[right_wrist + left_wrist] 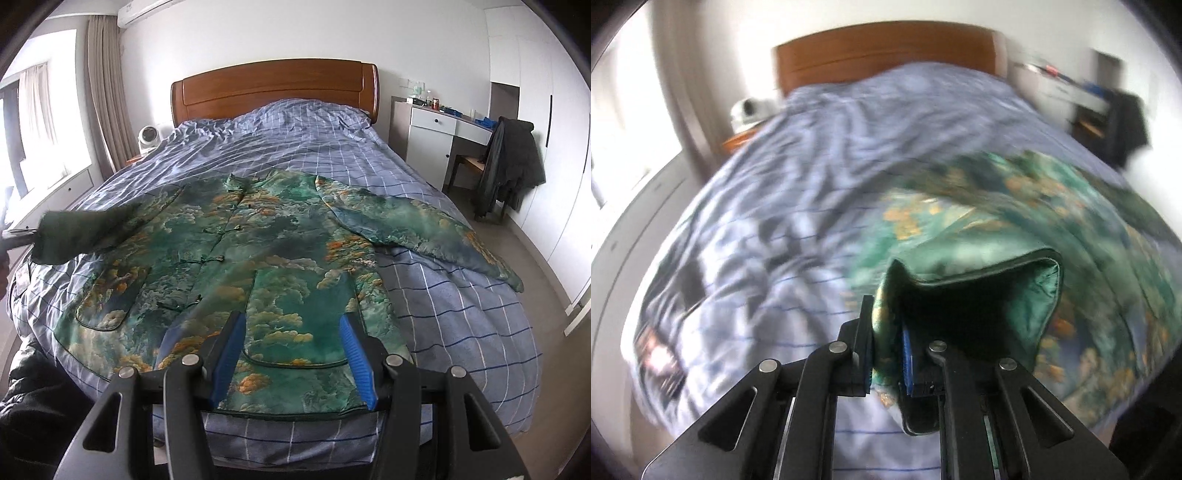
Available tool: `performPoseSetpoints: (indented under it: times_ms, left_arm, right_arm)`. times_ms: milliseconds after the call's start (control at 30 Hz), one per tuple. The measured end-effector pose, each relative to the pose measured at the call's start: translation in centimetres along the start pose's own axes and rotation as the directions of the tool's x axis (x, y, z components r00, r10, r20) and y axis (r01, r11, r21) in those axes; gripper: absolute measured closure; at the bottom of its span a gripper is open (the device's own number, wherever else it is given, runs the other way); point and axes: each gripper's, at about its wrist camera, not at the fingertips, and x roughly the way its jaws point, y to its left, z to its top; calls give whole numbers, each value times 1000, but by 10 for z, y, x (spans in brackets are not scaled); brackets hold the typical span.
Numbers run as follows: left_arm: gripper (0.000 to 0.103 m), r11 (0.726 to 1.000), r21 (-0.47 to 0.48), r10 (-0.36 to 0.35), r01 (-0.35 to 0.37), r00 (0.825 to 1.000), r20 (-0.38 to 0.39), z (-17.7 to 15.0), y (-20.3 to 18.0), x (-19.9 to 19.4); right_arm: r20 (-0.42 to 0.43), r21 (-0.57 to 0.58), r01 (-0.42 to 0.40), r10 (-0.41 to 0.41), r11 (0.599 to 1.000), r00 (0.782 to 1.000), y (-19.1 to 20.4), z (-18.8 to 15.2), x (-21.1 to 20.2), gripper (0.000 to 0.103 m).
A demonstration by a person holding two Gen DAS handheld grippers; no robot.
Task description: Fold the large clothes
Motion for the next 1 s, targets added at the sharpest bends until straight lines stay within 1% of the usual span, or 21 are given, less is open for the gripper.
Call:
performPoseSetpoints:
  times_ms: [33, 67, 100, 133, 200, 233, 267, 333, 367, 433, 500, 567, 600, 667, 767, 833, 933, 1000]
  left_arm:
    - [91, 998, -59, 34, -35, 999, -5, -2, 23, 0]
    - [91, 993, -101, 60, -61, 998, -9, -3, 38, 1]
    - [90, 984, -147, 96, -97, 995, -14, -7, 56, 2]
    - [83, 971, -192, 140, -142, 990, -21, -13, 75, 1]
    - [66, 937, -276, 213, -216, 976, -41, -26, 105, 3]
    - [51, 918, -312, 239, -243, 970, -53, -36, 118, 3]
    - [45, 901, -339, 266, -271, 962, -61, -44, 128, 2]
    - [45, 874, -364, 310, -321, 946, -92, -60, 139, 2]
    - [45, 869, -368, 314, -330, 944, -104, -66, 142, 1]
    - [44, 863, -368, 320, -345, 939, -129, -79, 140, -2]
    - [42, 870, -350, 317, -348, 937, -145, -89, 128, -6]
    - [38, 886, -331, 295, -325, 946, -138, -96, 113, -16]
    - [36, 901, -318, 267, -295, 955, -128, -97, 96, -18]
    - [29, 929, -293, 205, -228, 973, -107, -98, 67, -22]
    - [25, 964, -234, 109, -128, 990, -91, -100, 19, -22]
    - [24, 979, -193, 52, -69, 994, -94, -100, -12, -18]
    - [23, 987, -163, -22, 4, 994, -107, -96, -44, -10]
    - [20, 988, -145, -67, 50, 991, -117, -93, -61, -3]
  right_arm:
    - [2, 0, -1, 1, 1000, 1000, 0, 1, -1, 49]
    - [8, -2, -4, 4, 1000, 1000, 1, 2, -2, 49]
    - [14, -7, -3, 3, 1000, 1000, 3, 2, -4, 49]
    - [19, -11, -2, 2, 1000, 1000, 4, 2, -6, 49]
    - [29, -20, -1, 2, 1000, 1000, 6, 3, -9, 49]
    - [32, -20, -1, 2, 1000, 999, 8, 2, -10, 49]
    - [34, -19, -2, 3, 1000, 999, 8, 2, -11, 49]
    - [36, -14, -2, 3, 1000, 999, 8, 2, -12, 49]
    - [37, -12, -1, 1, 1000, 999, 8, 2, -12, 49]
    - [36, -7, 1, -1, 1000, 999, 7, 0, -12, 49]
    - [32, -3, 0, 0, 1000, 999, 5, -1, -10, 49]
    - [26, 2, -1, 1, 1000, 1000, 4, -3, -7, 48]
    - [17, 7, -5, 5, 1000, 1000, 3, -3, -4, 48]
    - [6, 17, -9, 9, 1000, 1000, 0, -3, 0, 48]
    - [-6, 21, -12, 12, 1000, 1000, -2, -3, 4, 48]
    - [-8, 21, -11, 12, 1000, 1000, -2, -2, 4, 48]
    - [-14, 31, -7, 8, 999, 1000, -7, -2, 3, 48]
    - [-22, 51, 0, 1, 999, 1000, -14, -3, 3, 46]
